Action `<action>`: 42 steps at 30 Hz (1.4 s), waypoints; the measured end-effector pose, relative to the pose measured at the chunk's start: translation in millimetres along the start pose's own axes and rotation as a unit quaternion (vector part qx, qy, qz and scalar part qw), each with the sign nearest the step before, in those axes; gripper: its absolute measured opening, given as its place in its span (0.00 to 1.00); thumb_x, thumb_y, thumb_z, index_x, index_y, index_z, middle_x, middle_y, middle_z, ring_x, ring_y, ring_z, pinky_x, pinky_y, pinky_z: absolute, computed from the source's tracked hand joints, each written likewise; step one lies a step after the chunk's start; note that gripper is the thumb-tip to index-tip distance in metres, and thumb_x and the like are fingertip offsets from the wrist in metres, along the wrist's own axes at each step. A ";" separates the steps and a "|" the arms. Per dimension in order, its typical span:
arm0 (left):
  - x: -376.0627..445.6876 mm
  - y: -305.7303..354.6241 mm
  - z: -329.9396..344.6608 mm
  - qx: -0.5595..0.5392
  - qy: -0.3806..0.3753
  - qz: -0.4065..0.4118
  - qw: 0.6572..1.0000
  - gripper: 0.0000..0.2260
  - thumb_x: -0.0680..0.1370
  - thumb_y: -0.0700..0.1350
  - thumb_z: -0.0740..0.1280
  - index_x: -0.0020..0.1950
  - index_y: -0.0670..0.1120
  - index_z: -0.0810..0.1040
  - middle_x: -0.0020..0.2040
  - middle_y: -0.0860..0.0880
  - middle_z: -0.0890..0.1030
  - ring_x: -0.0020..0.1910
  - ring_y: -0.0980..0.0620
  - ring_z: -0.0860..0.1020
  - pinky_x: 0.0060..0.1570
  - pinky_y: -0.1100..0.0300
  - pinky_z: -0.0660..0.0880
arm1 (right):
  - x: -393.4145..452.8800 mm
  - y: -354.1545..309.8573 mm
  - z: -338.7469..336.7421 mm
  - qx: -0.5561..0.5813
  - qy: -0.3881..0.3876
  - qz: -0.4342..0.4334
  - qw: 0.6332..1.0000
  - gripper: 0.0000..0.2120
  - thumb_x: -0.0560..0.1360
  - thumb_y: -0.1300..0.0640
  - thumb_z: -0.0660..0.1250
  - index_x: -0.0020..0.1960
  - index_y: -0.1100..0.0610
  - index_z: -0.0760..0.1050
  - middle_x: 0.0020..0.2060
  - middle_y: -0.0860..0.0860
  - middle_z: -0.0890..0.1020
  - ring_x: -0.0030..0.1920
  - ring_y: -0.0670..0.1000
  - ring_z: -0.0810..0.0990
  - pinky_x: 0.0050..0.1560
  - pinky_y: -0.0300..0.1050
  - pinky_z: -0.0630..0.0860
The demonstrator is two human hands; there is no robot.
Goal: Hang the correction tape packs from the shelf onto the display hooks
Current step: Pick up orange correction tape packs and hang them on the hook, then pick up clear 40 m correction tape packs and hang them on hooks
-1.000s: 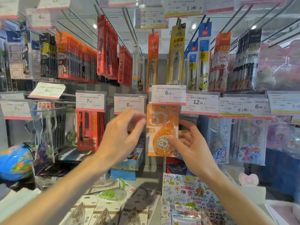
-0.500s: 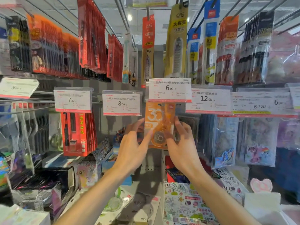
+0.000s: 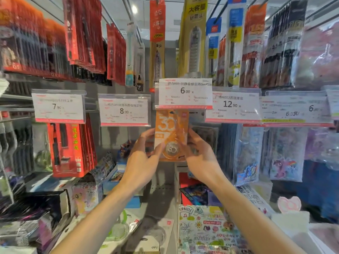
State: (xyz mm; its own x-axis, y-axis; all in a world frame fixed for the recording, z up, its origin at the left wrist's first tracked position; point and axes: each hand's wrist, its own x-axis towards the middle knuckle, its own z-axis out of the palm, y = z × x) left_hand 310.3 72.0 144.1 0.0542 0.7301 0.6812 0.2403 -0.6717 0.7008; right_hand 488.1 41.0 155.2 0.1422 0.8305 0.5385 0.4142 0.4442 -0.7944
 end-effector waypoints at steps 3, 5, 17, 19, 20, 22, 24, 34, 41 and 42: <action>-9.4 9.0 -10.2 0.003 0.002 -0.009 1.000 0.15 0.82 0.50 0.68 0.63 0.66 0.70 0.61 0.64 0.79 0.54 0.75 0.77 0.47 0.78 0.73 | -11.8 0.0 -12.9 0.009 -0.001 0.010 1.000 0.19 0.83 0.52 0.68 0.73 0.48 0.73 0.60 0.42 0.84 0.60 0.41 0.82 0.60 0.41 0.79; -18.7 14.7 -19.1 0.001 0.015 -0.028 0.999 0.13 0.82 0.49 0.68 0.64 0.61 0.73 0.58 0.60 0.81 0.52 0.72 0.78 0.50 0.69 0.77 | -22.4 -2.4 -22.9 0.020 0.012 0.018 1.000 0.15 0.82 0.53 0.69 0.68 0.47 0.76 0.58 0.42 0.84 0.54 0.41 0.84 0.51 0.38 0.80; -119.5 62.4 -58.3 -0.052 0.064 -0.063 0.995 0.04 0.81 0.44 0.70 0.53 0.54 0.81 0.45 0.49 0.86 0.41 0.58 0.84 0.39 0.66 0.79 | -113.7 -16.9 -52.1 0.143 -0.022 0.052 0.988 0.03 0.82 0.56 0.69 0.53 0.53 0.82 0.37 0.50 0.87 0.35 0.47 0.83 0.38 0.39 0.81; -137.7 62.3 -67.0 -0.065 0.075 -0.078 0.992 0.04 0.81 0.42 0.70 0.54 0.51 0.81 0.44 0.50 0.86 0.40 0.60 0.84 0.39 0.68 0.79 | -126.4 -17.9 -47.6 0.159 -0.030 0.067 0.985 0.04 0.82 0.57 0.69 0.53 0.54 0.83 0.36 0.50 0.86 0.35 0.47 0.82 0.37 0.39 0.81; -145.0 61.8 -71.5 -0.069 0.079 -0.085 0.991 0.04 0.81 0.41 0.70 0.54 0.49 0.81 0.43 0.50 0.86 0.39 0.59 0.84 0.39 0.67 0.79 | -132.0 -19.0 -44.9 0.167 -0.031 0.071 0.983 0.04 0.82 0.57 0.69 0.53 0.54 0.83 0.36 0.50 0.86 0.34 0.47 0.82 0.36 0.38 0.80; -157.3 59.1 -81.1 -0.073 0.081 -0.098 0.989 0.04 0.81 0.40 0.69 0.55 0.46 0.81 0.43 0.49 0.86 0.39 0.59 0.84 0.39 0.67 0.79 | -142.7 -22.4 -37.2 0.170 -0.034 0.076 0.982 0.04 0.82 0.58 0.69 0.54 0.55 0.83 0.36 0.50 0.86 0.34 0.47 0.82 0.35 0.37 0.80; -166.3 53.8 -91.2 -0.080 0.080 -0.104 0.988 0.05 0.81 0.39 0.69 0.55 0.45 0.80 0.44 0.47 0.86 0.39 0.59 0.84 0.38 0.68 0.79 | -151.1 -25.2 -27.9 0.162 -0.042 0.078 0.983 0.04 0.82 0.58 0.69 0.55 0.55 0.83 0.36 0.50 0.86 0.34 0.47 0.82 0.35 0.37 0.80; -176.4 -8.5 -174.7 -0.110 0.057 -0.126 0.984 0.06 0.81 0.39 0.69 0.53 0.50 0.81 0.43 0.45 0.86 0.37 0.52 0.83 0.38 0.65 0.79 | -158.0 -46.6 60.8 0.119 -0.037 0.093 0.988 0.03 0.82 0.60 0.69 0.53 0.55 0.81 0.34 0.48 0.86 0.32 0.46 0.81 0.32 0.37 0.78; -167.2 -63.1 -264.4 -0.079 0.009 -0.142 0.987 0.05 0.80 0.43 0.70 0.54 0.52 0.81 0.41 0.51 0.87 0.39 0.56 0.84 0.42 0.65 0.80 | -152.6 -57.8 152.9 0.089 -0.037 0.108 0.989 0.03 0.81 0.61 0.70 0.54 0.56 0.82 0.35 0.51 0.86 0.33 0.46 0.81 0.35 0.36 0.77; -167.7 -68.2 -273.9 -0.077 0.000 -0.149 0.986 0.04 0.79 0.47 0.70 0.53 0.55 0.82 0.41 0.51 0.87 0.39 0.56 0.84 0.42 0.64 0.80 | -154.2 -57.2 164.5 0.075 -0.040 0.116 0.990 0.04 0.81 0.60 0.70 0.55 0.56 0.82 0.35 0.51 0.86 0.33 0.46 0.81 0.35 0.36 0.77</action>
State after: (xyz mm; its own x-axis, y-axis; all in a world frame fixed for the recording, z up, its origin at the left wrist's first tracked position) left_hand 19.4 -39.0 40.1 0.0043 0.8982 0.4395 0.0953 -0.4378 0.8940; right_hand 294.6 -57.2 71.4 0.1426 0.9373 0.3181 0.2391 0.2792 -0.9300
